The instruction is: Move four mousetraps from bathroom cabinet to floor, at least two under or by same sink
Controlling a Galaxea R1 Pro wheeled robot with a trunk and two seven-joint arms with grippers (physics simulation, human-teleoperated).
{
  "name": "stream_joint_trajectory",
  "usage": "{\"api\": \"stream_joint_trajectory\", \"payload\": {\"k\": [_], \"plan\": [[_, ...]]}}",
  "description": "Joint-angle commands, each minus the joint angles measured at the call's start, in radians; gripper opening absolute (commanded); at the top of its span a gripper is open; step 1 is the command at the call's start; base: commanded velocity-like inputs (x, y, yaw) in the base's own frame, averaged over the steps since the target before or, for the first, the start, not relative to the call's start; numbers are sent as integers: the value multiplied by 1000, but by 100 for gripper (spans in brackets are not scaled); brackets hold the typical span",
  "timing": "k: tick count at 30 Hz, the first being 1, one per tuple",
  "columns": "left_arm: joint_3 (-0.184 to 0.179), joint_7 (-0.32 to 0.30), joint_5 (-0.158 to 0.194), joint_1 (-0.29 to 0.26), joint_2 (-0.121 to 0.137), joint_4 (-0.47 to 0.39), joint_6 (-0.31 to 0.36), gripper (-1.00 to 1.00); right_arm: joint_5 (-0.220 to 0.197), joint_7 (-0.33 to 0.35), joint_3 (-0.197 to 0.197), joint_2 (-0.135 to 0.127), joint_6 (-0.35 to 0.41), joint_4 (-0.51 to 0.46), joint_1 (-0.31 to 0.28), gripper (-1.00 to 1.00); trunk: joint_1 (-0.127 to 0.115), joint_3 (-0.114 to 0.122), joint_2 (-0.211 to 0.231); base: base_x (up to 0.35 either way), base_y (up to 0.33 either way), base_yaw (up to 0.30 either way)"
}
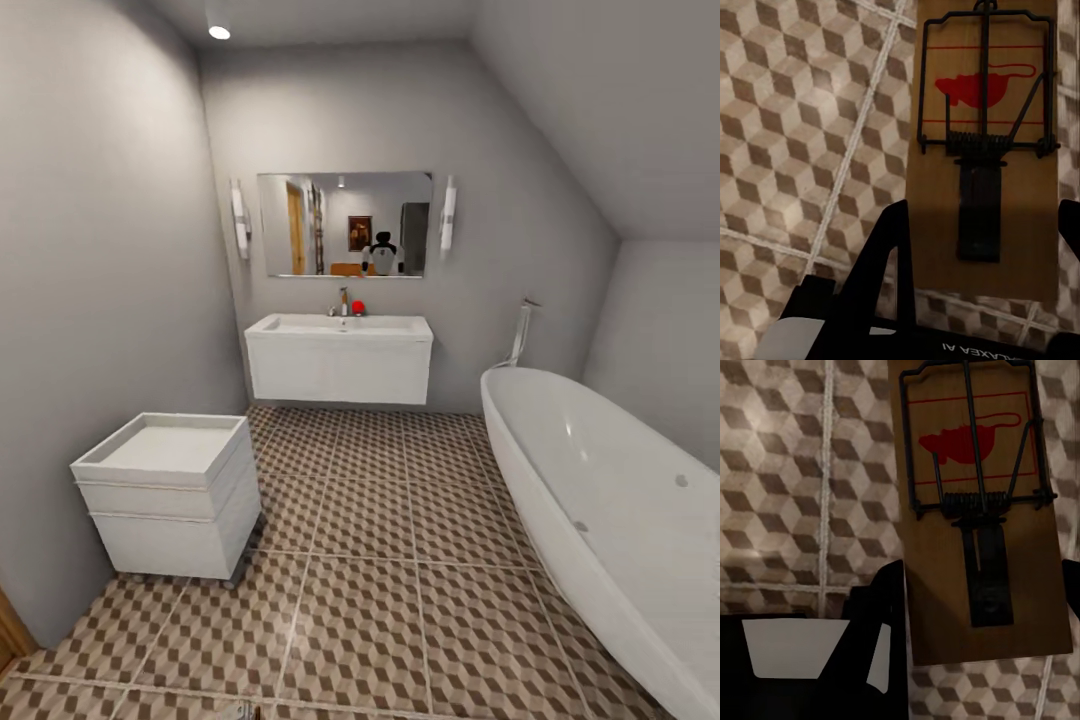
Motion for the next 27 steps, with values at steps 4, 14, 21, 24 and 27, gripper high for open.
{"api": "stream_joint_trajectory", "payload": {"k": [4,14,21,24,27], "plan": [[-8,3,10,-1,1,0,3,-100,9,1,-8,0,1,2,-1,-100,1,-1,-1,319,0,-131],[-7,5,11,-1,4,0,4,-100,9,1,-7,1,0,2,-1,-100,1,-1,-1,319,0,-17],[-7,6,11,-1,6,0,5,-100,9,-1,-7,1,0,2,-1,-100,1,-1,-1,319,0,0],[-7,6,11,-1,6,0,5,-100,10,-1,-7,1,0,2,-1,-100,1,-1,-1,319,0,0],[-7,6,11,-1,6,0,5,-100,10,0,-7,1,0,2,-1,-100,1,-1,-1,320,0,0]]}}
